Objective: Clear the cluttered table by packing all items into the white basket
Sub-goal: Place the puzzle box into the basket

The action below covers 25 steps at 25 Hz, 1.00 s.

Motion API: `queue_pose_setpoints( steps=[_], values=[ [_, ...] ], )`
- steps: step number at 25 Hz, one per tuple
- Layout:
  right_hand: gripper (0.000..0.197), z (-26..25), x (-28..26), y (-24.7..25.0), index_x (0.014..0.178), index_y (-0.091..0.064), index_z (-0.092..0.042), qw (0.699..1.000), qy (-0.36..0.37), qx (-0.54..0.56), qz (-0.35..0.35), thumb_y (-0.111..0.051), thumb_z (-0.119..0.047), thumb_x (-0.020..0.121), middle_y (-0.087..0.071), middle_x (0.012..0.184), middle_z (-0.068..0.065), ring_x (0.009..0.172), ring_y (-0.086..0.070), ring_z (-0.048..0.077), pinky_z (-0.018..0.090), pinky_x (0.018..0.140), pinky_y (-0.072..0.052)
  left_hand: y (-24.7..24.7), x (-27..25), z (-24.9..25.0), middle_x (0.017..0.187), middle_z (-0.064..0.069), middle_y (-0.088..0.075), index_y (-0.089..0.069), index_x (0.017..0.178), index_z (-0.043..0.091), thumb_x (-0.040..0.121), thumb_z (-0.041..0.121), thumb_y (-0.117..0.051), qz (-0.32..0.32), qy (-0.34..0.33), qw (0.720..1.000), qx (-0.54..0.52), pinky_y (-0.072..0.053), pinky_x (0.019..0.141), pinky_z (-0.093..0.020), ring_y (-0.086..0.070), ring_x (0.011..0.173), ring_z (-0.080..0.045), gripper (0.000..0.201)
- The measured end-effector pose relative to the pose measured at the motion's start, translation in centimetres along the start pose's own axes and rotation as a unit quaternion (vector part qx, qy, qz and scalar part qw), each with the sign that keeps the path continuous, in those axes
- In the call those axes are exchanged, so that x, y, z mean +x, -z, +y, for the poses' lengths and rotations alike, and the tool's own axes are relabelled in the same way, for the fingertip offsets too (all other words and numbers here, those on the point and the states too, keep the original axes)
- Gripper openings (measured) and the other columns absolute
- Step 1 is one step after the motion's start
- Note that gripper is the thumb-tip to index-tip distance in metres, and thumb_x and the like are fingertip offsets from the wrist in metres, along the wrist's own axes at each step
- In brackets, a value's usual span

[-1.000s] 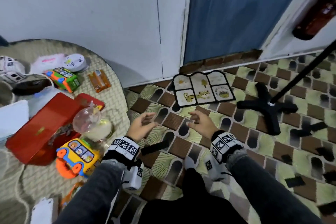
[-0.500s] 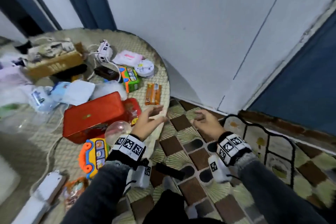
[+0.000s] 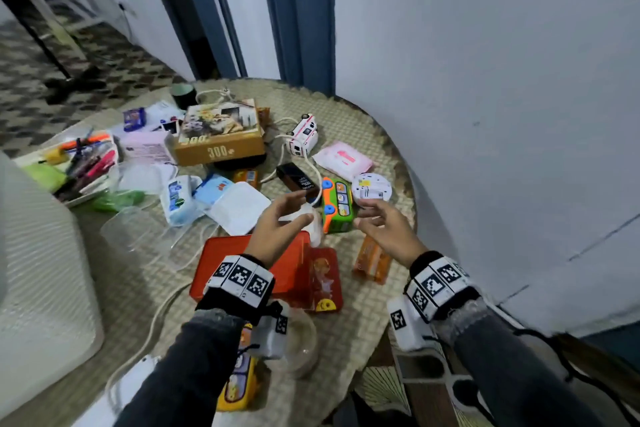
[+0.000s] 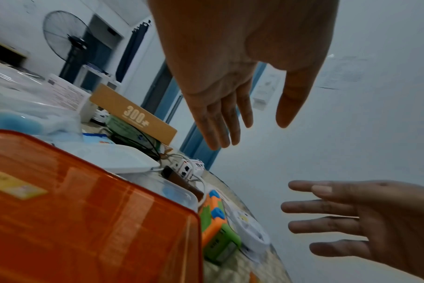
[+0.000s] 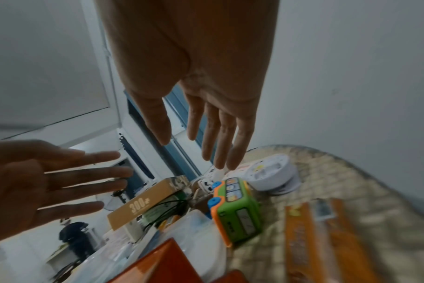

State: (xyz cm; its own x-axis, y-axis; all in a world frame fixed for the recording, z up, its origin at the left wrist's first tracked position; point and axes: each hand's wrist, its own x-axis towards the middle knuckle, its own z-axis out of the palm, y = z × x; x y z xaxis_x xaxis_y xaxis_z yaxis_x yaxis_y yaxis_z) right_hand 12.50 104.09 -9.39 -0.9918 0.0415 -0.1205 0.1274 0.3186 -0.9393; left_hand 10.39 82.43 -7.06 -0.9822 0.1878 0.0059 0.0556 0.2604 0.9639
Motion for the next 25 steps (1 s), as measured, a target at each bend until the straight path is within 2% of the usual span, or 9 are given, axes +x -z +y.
queue_pose_setpoints(
  steps=[3,6,9,12,16,18,20,22,25],
  values=[
    [0.036,-1.8,3.7,-2.5,0.127,-0.053,-0.010,0.999,0.010,0.006,-0.049,-0.061,-0.012,0.092,-0.058,0.107,0.005,0.095,-0.055,0.016,0.011,0.073,-0.047,2.8,1.6,-0.6,0.122,-0.001,-0.061,-0.055,0.124,0.016,0.088,0.013,-0.066,0.068,0.009,0.998,0.003,-0.047,0.087,-0.017,-0.055,0.111,-0.008,0.038],
    [0.033,-3.1,7.2,-4.7,0.123,-0.054,-0.011,0.996,0.024,0.001,-0.084,-0.061,-0.013,0.091,-0.060,0.107,0.010,0.087,-0.055,0.017,0.018,0.075,-0.046,5.4,3.0,-1.1,0.118,0.000,-0.061,-0.054,0.121,0.021,0.090,0.010,-0.062,0.131,0.014,0.991,0.007,-0.044,0.085,-0.014,-0.054,0.114,-0.010,0.034],
    [0.035,-3.8,11.5,-6.7,0.125,-0.054,-0.012,0.992,0.038,-0.007,-0.119,-0.061,-0.016,0.091,-0.060,0.109,0.011,0.082,-0.055,0.011,0.020,0.075,-0.044,8.5,5.1,-2.2,0.119,-0.001,-0.061,-0.054,0.121,0.021,0.090,0.011,-0.063,0.207,0.038,0.978,-0.012,-0.044,0.094,-0.024,-0.054,0.116,-0.012,0.033],
    [0.036,-5.0,15.4,-8.4,0.130,-0.051,-0.013,0.988,0.027,-0.008,-0.154,-0.057,-0.019,0.094,-0.059,0.110,0.008,0.086,-0.056,0.011,0.019,0.076,-0.044,11.1,7.5,-3.1,0.122,-0.006,-0.061,-0.056,0.123,0.016,0.089,0.013,-0.064,0.269,0.057,0.961,-0.010,-0.043,0.096,-0.029,-0.054,0.118,-0.016,0.035],
    [0.036,-6.3,21.0,-10.1,0.129,-0.050,-0.012,0.988,0.027,-0.004,-0.150,-0.057,-0.020,0.094,-0.058,0.103,-0.002,0.088,-0.055,0.008,0.017,0.078,-0.043,14.0,11.4,-4.2,0.123,-0.007,-0.058,-0.052,0.129,0.008,0.089,0.011,-0.064,0.341,0.080,0.937,-0.011,-0.041,0.088,-0.017,-0.052,0.117,-0.017,0.042],
    [0.038,-6.4,23.8,-11.0,0.130,-0.049,-0.015,0.990,0.029,0.004,-0.141,-0.057,-0.023,0.094,-0.056,0.102,-0.005,0.093,-0.056,0.010,0.024,0.086,-0.047,15.5,13.0,-5.4,0.127,-0.009,-0.057,-0.051,0.130,0.007,0.088,0.014,-0.066,0.360,0.094,0.928,0.013,-0.040,0.089,-0.020,-0.051,0.119,-0.019,0.045],
    [0.041,-6.3,26.3,-11.8,0.132,-0.046,-0.018,0.991,0.025,0.011,-0.134,-0.057,-0.026,0.094,-0.056,0.116,0.002,0.104,-0.055,0.017,0.036,0.095,-0.047,17.1,14.4,-6.7,0.132,-0.010,-0.054,-0.049,0.133,0.007,0.087,0.020,-0.067,0.370,0.117,0.921,0.040,-0.040,0.095,-0.028,-0.050,0.121,-0.020,0.051],
    [0.045,-6.2,28.3,-12.5,0.135,-0.043,-0.017,0.991,0.017,0.011,-0.133,-0.057,-0.029,0.094,-0.052,0.128,0.006,0.112,-0.053,0.020,0.036,0.094,-0.045,18.2,15.8,-7.8,0.135,-0.010,-0.052,-0.047,0.134,0.009,0.087,0.024,-0.067,0.372,0.138,0.915,0.068,-0.041,0.098,-0.034,-0.048,0.122,-0.020,0.054],
    [0.050,-6.1,30.9,-13.8,0.138,-0.039,-0.017,0.991,0.003,-0.001,-0.137,-0.056,-0.034,0.094,-0.050,0.127,0.001,0.115,-0.050,0.019,0.034,0.095,-0.043,19.5,17.7,-9.4,0.133,-0.011,-0.052,-0.047,0.134,0.010,0.086,0.029,-0.068,0.367,0.152,0.911,0.113,-0.042,0.101,-0.041,-0.049,0.122,-0.023,0.056]
  ],
)
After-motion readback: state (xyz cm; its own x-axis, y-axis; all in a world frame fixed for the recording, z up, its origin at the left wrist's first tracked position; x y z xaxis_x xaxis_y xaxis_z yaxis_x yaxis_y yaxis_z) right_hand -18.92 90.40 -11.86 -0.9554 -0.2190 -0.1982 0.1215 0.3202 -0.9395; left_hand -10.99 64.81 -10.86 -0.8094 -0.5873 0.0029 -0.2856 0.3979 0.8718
